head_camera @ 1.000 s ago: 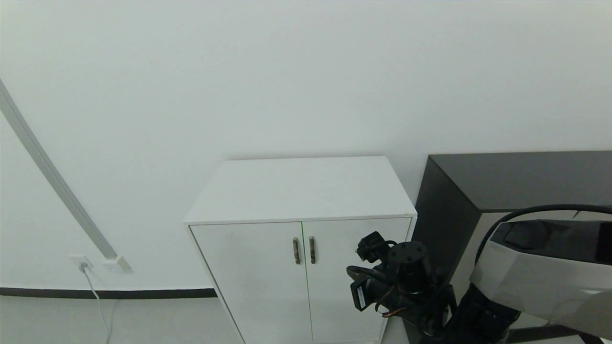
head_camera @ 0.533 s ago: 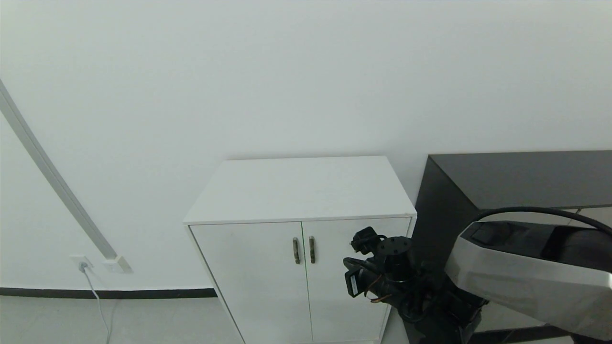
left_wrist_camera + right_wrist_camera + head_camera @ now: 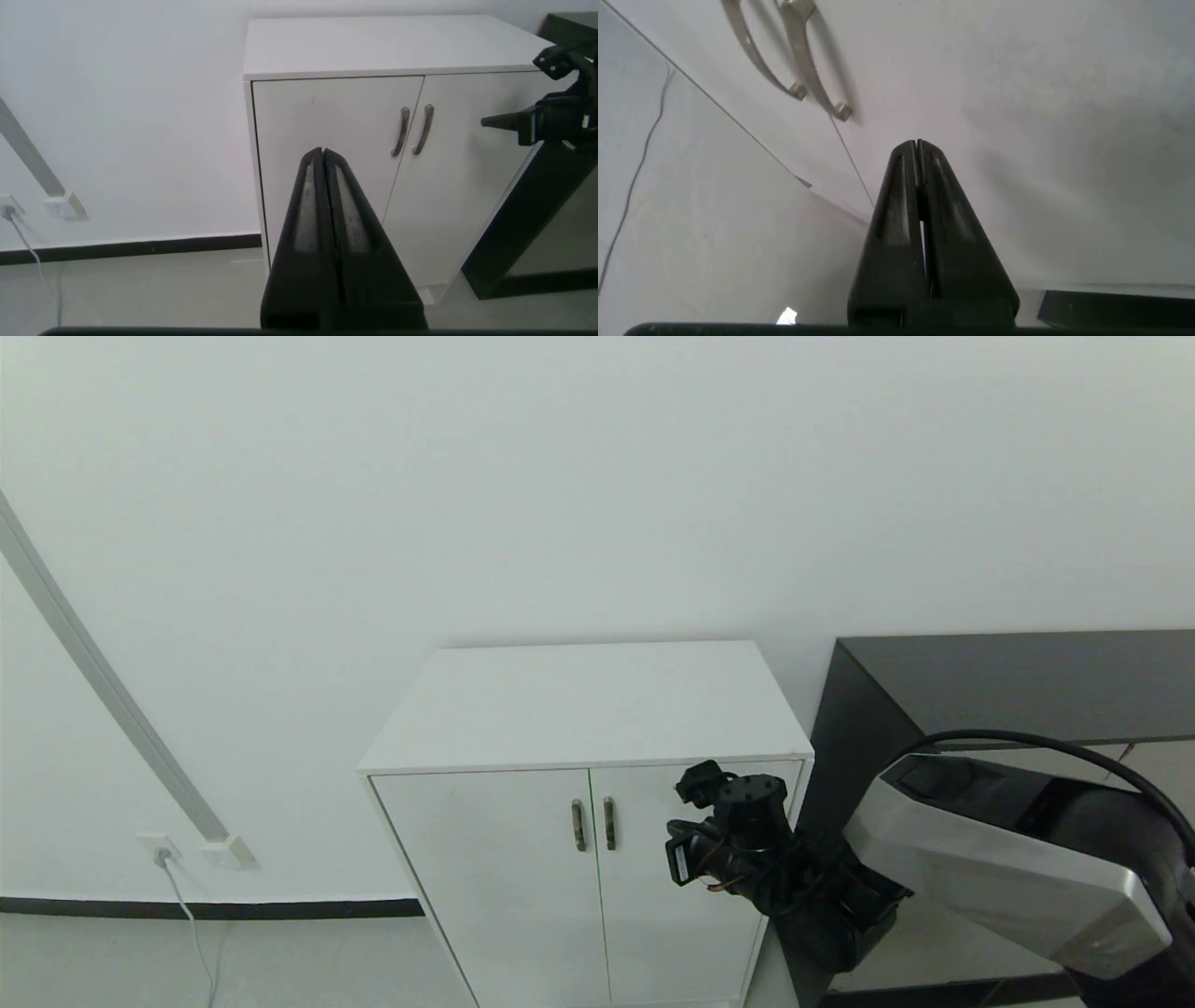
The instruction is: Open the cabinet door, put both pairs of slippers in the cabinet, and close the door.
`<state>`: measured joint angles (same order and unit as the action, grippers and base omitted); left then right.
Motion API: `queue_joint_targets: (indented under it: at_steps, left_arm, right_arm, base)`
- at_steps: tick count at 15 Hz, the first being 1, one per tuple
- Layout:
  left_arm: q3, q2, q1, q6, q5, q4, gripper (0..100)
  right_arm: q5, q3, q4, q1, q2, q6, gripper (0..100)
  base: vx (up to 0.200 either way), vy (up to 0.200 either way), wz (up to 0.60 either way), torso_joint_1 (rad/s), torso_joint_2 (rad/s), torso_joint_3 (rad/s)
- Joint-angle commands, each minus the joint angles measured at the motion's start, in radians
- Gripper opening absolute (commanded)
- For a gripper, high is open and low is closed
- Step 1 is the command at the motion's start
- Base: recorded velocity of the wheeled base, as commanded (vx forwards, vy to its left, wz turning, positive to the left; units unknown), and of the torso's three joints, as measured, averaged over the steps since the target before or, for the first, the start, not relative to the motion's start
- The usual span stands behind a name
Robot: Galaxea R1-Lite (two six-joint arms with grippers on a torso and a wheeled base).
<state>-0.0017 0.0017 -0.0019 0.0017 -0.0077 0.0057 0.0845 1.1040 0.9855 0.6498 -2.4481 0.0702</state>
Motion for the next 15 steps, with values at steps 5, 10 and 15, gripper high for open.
queue_joint_targets:
  at_steps: [5,10,15]
  left_arm:
    - [0.0,0.0,-0.001,0.0,0.002,0.0,0]
    - [0.0,0.0,0.0,0.0,0.002,0.0,0]
    - [0.0,0.0,0.0,0.0,0.002,0.0,0]
  right_arm:
    - [0.0,0.091,-0.051,-0.018,-0.026,0.0,0]
    - [0.001,0.16,-0.107,-0.036,-0.042,0.0,0]
    - [0.001,0.198,-0.125,-0.047,-0.055,-0.001,0]
  base:
    - [0.0,0.0,0.0,0.0,0.0,0.0]
    - [0.0,0.0,0.0,0.0,0.0,0.0]
    - [0.0,0.0,0.0,0.0,0.0,0.0]
